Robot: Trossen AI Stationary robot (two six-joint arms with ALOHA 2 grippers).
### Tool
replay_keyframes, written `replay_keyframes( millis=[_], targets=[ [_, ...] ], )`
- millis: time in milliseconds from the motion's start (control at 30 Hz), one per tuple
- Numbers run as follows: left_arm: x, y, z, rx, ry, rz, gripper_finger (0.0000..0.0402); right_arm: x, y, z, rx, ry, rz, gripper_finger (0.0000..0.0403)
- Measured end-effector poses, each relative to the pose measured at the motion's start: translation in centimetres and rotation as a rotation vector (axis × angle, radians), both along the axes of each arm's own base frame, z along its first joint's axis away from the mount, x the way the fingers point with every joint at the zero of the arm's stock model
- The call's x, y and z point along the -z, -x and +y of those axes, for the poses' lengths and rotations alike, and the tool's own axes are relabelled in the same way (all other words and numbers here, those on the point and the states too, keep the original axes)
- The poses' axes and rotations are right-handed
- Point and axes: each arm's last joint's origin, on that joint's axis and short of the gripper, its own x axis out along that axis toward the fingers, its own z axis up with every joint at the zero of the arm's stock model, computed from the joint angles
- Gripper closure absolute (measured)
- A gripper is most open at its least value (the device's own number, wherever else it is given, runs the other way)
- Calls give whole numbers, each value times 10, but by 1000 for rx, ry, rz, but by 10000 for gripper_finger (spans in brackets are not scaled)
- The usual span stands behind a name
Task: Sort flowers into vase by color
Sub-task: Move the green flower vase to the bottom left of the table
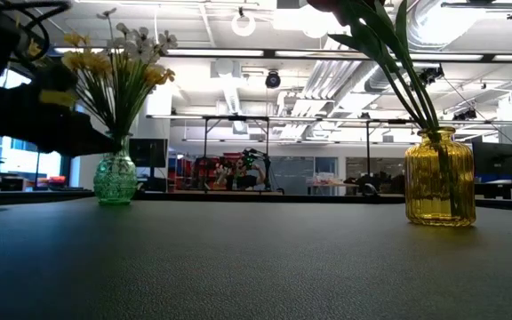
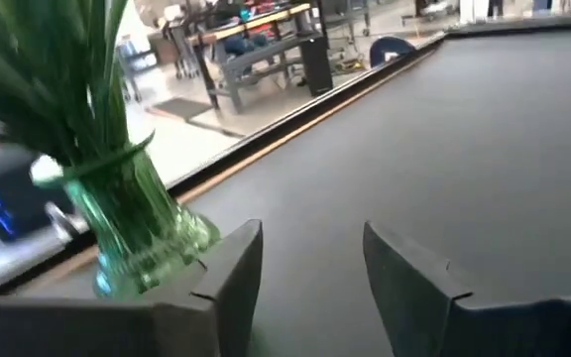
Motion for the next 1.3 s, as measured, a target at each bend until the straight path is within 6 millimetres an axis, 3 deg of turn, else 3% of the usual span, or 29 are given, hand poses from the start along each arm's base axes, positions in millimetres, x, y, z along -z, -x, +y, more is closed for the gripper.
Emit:
replay_keyframes(
  millis=[133, 367, 933, 1300],
  targets=[
    [-2, 0, 0, -1, -50, 45, 253, 0, 0, 0, -9, -4, 2, 222],
    [4, 2, 6, -79, 89, -107, 248, 0, 0, 0, -9, -5, 2, 222],
    [2, 0, 28, -248, 72, -110, 91, 0, 0, 0, -10, -5, 2, 222],
    [-2, -5, 50, -334, 131, -159, 76, -1, 0, 0, -10, -8, -5, 222]
  ],
)
